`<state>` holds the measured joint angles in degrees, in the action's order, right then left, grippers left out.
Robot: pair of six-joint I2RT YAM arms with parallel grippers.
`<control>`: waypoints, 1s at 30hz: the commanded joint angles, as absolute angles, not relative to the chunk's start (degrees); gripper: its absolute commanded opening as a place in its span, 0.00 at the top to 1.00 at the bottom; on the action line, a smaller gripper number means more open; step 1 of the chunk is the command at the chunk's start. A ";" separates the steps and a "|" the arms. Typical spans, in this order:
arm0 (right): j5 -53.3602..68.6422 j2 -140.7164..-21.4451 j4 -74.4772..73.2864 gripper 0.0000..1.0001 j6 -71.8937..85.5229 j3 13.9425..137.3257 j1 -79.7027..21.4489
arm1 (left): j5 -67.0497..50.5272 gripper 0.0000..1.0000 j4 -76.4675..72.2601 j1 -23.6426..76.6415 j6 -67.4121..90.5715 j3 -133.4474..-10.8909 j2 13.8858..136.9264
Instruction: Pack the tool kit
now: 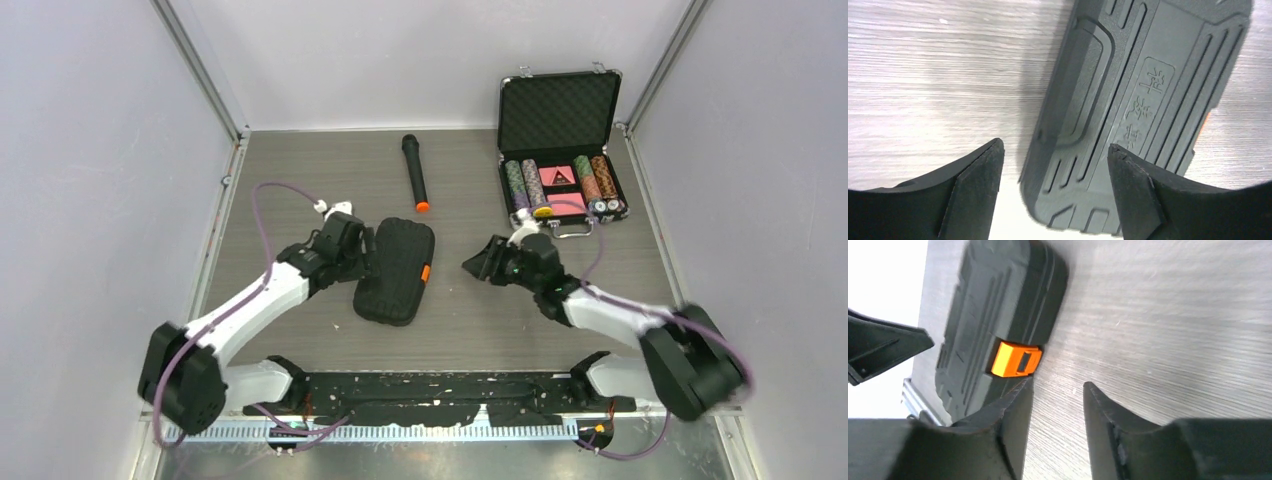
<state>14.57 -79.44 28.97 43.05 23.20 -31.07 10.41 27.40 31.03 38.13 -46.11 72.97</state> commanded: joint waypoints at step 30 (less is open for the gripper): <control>-45.89 8.98 -34.64 0.05 6.94 39.74 -29.58 | 43.74 0.00 33.75 31.11 12.11 -35.72 -14.22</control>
<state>-42.92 -0.36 -35.68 8.64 40.03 -29.50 43.00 39.62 31.03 16.47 -36.49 0.64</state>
